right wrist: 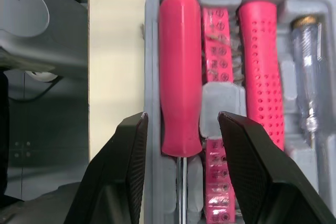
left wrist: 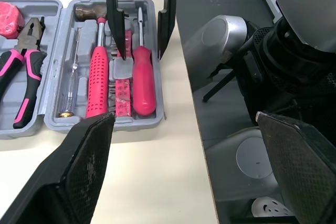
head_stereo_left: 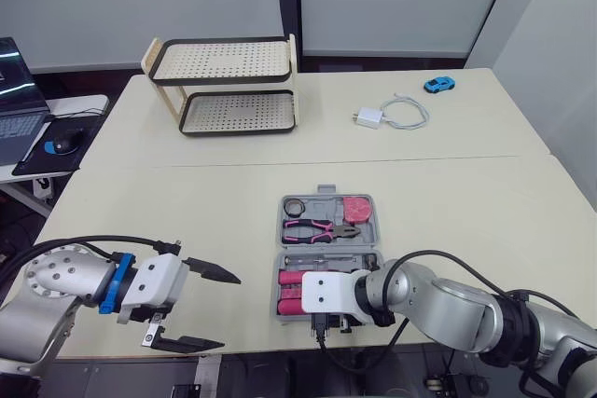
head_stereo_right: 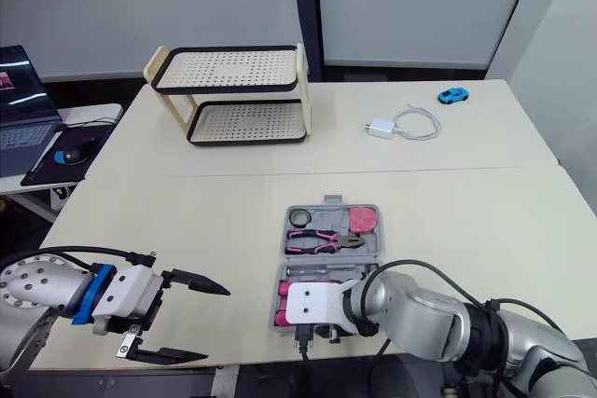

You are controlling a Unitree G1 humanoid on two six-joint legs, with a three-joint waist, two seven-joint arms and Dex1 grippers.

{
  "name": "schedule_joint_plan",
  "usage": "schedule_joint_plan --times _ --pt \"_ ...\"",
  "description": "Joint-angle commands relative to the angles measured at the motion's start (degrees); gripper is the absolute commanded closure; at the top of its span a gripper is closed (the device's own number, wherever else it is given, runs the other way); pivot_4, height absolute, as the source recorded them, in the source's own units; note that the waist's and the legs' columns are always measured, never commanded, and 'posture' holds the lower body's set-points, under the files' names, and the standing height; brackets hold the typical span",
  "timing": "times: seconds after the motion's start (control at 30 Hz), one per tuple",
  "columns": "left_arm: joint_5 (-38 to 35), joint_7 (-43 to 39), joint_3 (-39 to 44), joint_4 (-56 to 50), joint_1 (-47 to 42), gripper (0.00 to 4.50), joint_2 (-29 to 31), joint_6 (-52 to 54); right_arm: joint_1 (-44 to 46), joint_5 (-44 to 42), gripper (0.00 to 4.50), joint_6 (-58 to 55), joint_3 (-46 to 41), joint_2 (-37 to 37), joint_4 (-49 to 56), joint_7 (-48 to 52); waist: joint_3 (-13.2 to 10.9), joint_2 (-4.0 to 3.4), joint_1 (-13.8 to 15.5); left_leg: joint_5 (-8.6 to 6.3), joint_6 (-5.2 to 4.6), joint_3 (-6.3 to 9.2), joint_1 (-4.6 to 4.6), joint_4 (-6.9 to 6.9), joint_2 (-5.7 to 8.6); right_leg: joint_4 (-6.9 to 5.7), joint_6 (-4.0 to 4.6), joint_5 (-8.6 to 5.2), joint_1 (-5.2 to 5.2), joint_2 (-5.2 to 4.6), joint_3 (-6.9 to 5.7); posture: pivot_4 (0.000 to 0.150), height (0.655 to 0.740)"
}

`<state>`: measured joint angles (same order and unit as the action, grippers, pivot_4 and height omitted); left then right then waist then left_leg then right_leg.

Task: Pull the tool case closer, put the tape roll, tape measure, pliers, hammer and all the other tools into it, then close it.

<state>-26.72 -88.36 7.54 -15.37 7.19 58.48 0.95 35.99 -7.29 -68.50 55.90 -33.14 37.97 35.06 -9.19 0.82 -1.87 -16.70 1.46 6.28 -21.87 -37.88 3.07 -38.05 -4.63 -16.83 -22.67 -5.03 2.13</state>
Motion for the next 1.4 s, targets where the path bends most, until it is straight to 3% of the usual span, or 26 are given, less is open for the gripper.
schedule_joint_plan --times 0.03,0.33,0.43,0.6,1.4 --pt "-0.36 -0.34 0.10 -0.36 -0.16 0.00 0.25 -0.41 1.35 -0.95 2.22 -0.94 -2.07 0.72 2.81 0.70 0.00 0.00 0.00 0.00 0.00 0.00 0.00 0.00 0.00 0.00 0.00 0.00 0.00 0.00 0.00 0.150 0.7400" --pt "-0.31 -0.28 -0.09 -0.14 -0.45 0.00 0.29 -0.65 3.01 -2.40 2.22 -3.15 -3.43 1.75 3.82 0.53 0.00 0.00 0.00 0.00 0.00 0.00 0.00 0.00 0.00 0.00 0.00 0.00 0.00 0.00 0.00 0.150 0.7400" --pt "-0.30 -0.27 -0.21 -0.01 -0.70 0.00 0.22 -0.66 2.96 -2.78 2.80 -3.50 -3.84 1.99 3.86 0.31 0.00 0.00 0.00 0.00 0.00 -0.01 0.00 0.00 0.00 0.00 0.00 0.00 0.00 0.00 0.00 0.150 0.7400" --pt "-0.31 -0.28 -0.45 0.07 -1.13 0.00 0.20 -0.51 2.69 -3.42 4.48 -3.33 -3.53 1.68 3.47 0.16 0.00 0.00 0.00 0.00 0.00 0.00 0.00 0.00 0.00 0.00 0.00 0.00 -0.01 0.00 0.00 0.150 0.7400" --pt "-0.30 -0.14 -0.38 -0.24 -1.28 0.00 0.55 0.23 -1.78 0.40 4.48 2.24 0.98 0.75 -1.44 -1.38 0.00 0.00 0.00 0.00 0.00 -0.01 0.01 0.00 0.00 -0.01 0.00 0.00 0.00 0.00 0.00 0.150 0.7400"
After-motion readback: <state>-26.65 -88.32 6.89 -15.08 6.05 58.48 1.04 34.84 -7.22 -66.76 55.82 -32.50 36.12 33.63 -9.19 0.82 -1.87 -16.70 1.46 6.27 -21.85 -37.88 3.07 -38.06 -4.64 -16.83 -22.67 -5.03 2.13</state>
